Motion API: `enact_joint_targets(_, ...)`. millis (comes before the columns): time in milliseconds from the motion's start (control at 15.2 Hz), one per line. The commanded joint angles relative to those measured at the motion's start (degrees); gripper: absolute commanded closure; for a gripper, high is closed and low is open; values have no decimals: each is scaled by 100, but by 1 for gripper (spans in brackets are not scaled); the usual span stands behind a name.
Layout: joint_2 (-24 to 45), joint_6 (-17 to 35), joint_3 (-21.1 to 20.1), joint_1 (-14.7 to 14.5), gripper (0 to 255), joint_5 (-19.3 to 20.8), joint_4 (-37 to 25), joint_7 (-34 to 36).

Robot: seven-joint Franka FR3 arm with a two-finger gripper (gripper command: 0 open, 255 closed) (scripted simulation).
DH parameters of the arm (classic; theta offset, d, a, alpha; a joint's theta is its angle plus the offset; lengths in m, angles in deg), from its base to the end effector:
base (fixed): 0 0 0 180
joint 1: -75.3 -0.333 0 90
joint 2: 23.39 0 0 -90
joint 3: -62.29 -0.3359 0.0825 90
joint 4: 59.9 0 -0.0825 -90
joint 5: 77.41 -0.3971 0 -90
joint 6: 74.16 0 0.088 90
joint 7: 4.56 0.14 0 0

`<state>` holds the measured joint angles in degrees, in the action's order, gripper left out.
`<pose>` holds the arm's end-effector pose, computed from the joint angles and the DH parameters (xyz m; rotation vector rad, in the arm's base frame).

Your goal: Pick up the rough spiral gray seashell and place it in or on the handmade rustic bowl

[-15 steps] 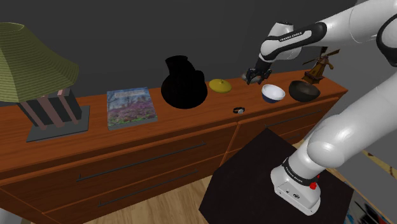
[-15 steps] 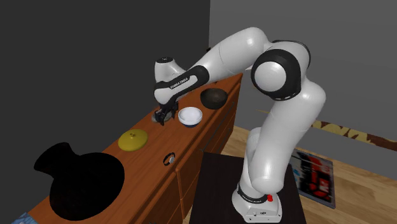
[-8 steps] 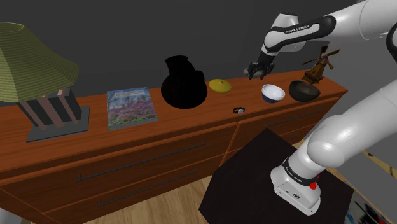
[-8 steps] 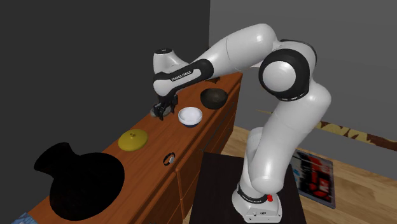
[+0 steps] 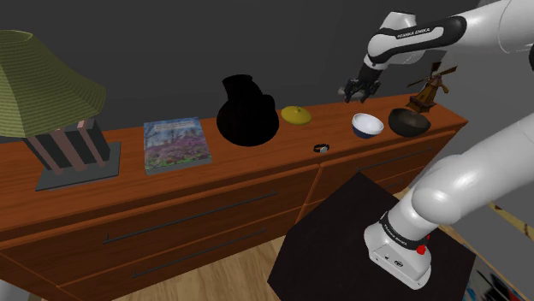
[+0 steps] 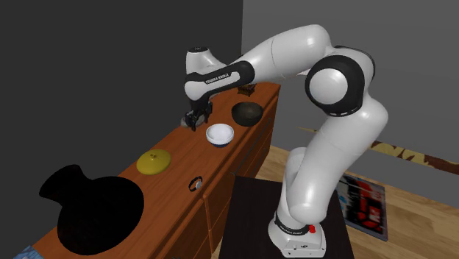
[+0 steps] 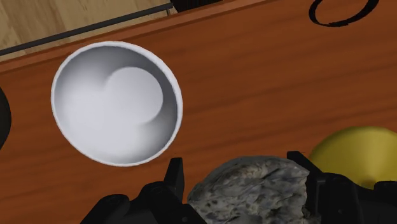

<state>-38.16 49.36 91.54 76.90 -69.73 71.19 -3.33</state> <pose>0.4179 -0.2666 0.4318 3.0323 -0.7468 0.1519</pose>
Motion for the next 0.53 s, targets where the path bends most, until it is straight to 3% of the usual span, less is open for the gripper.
enact_joint_targets(0,-64,7,171,119,255,53,46,-261)
enact_joint_targets(462,-37,9,871,484,255,99,-46,-1299)
